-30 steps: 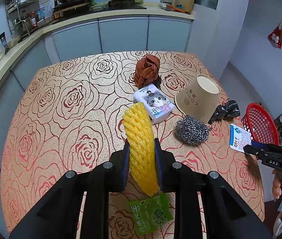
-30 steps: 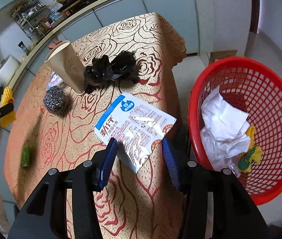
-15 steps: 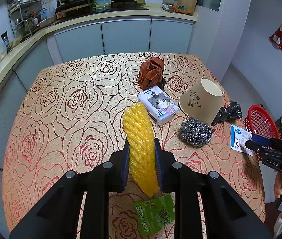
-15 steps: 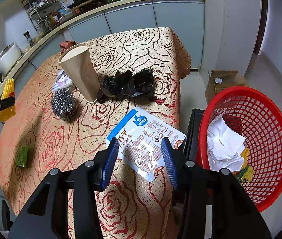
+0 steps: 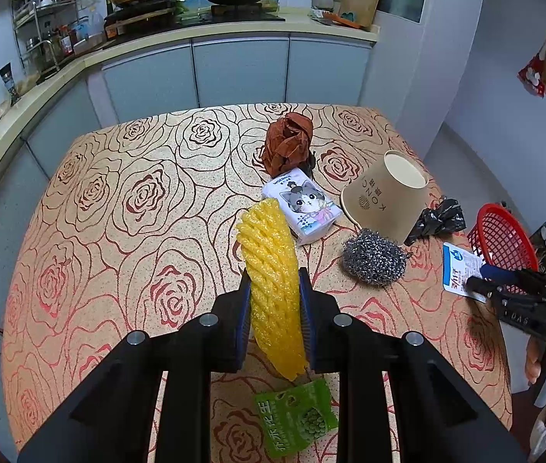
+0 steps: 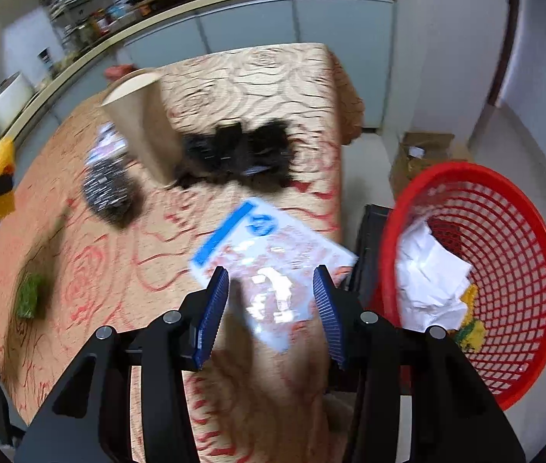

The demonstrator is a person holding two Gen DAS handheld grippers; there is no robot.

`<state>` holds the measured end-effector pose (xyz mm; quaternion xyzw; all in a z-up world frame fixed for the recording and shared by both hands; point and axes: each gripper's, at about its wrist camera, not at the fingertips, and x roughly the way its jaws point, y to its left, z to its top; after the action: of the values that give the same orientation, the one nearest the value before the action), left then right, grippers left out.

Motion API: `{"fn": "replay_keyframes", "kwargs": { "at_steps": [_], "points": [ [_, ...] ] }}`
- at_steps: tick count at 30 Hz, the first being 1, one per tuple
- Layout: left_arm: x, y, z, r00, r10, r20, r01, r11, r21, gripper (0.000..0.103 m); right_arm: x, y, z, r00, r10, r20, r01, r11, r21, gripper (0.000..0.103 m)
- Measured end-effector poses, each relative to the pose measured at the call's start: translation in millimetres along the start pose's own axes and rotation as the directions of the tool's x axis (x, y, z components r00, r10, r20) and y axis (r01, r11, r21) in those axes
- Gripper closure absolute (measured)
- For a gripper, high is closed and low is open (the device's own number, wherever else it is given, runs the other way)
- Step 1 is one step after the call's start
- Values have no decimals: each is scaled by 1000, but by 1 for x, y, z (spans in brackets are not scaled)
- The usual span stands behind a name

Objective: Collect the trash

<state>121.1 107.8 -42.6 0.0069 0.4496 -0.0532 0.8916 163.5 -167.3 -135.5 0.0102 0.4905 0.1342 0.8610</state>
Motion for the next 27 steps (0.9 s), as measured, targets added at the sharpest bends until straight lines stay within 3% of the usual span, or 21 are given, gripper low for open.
{"fn": "replay_keyframes", "kwargs": {
  "at_steps": [5,10,13,17,19,23,27],
  "points": [
    [-1,1,0,1000,-3,1,3,1000,0,82,2,23,-6,1000,10,-13,-11,996,-88,58],
    [-3,3,-1,1000,-4,4,4,1000,-1,82,-2,13,7,1000,-12,5,12,994,-106,58],
    [-3,4,-1,1000,-3,5,3,1000,-5,82,3,3,14,1000,-22,-7,21,992,-123,49],
    [-2,4,-1,1000,3,5,-3,1000,-6,82,9,-1,20,1000,-26,-13,23,985,-170,45],
    [-2,4,-1,1000,6,5,-6,1000,-5,82,11,-2,21,1000,-17,-11,15,982,-186,35],
    [-2,3,0,1000,11,5,-11,1000,-4,82,17,-5,23,998,39,-49,-48,979,-196,34],
    [-2,4,0,1000,11,6,-11,1000,-4,82,18,4,16,998,20,-66,-36,966,-256,32]
  ]
}}
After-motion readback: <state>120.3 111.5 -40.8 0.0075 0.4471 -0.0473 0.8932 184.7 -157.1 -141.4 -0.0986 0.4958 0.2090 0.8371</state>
